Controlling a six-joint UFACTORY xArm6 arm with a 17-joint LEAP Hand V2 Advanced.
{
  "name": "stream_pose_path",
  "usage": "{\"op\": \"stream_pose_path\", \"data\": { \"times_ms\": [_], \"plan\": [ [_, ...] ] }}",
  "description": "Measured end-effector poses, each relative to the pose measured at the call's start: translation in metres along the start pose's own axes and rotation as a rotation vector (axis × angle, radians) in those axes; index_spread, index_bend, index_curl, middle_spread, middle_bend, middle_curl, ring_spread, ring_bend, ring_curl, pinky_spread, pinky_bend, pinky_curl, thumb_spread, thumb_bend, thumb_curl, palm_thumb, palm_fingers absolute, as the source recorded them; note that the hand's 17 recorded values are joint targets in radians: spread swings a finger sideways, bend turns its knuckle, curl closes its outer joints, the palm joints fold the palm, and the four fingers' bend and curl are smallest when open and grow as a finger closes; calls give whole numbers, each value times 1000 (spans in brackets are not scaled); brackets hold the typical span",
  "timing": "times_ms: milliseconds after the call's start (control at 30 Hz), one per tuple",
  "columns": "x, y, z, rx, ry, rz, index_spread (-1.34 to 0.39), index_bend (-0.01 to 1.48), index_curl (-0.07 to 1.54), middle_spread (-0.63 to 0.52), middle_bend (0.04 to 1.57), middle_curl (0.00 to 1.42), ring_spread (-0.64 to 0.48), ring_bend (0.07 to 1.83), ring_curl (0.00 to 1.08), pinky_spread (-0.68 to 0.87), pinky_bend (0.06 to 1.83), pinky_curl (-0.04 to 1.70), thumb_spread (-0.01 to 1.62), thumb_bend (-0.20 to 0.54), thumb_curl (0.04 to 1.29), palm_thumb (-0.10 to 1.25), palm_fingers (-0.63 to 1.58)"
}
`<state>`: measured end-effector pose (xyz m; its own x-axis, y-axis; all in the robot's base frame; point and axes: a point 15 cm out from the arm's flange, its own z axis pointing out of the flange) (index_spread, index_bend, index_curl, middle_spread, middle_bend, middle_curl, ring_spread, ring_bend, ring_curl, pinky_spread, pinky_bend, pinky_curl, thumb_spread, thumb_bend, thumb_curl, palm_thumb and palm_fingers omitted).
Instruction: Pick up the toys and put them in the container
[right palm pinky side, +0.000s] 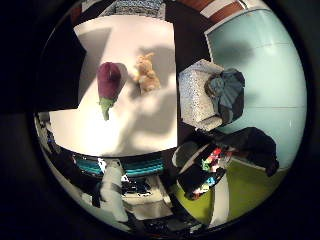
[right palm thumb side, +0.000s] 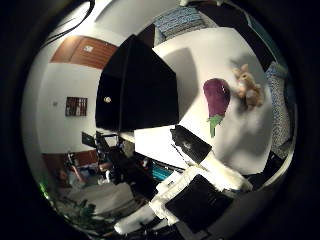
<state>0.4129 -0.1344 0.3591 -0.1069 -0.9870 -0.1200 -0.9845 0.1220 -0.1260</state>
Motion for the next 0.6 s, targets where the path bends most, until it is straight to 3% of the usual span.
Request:
{"op": "stream_pose_path", "data": {
  "times_ms": [300,600],
  "plan": [
    [42,-28,68,-35,-6,182,-189,150,258,116,208,324,212,340,256,453,463,293,1126,-20,352,671,190],
    [89,-36,119,-75,-7,298,-160,156,262,178,199,327,236,337,250,456,467,289,1124,-22,352,643,141]
  ]
}}
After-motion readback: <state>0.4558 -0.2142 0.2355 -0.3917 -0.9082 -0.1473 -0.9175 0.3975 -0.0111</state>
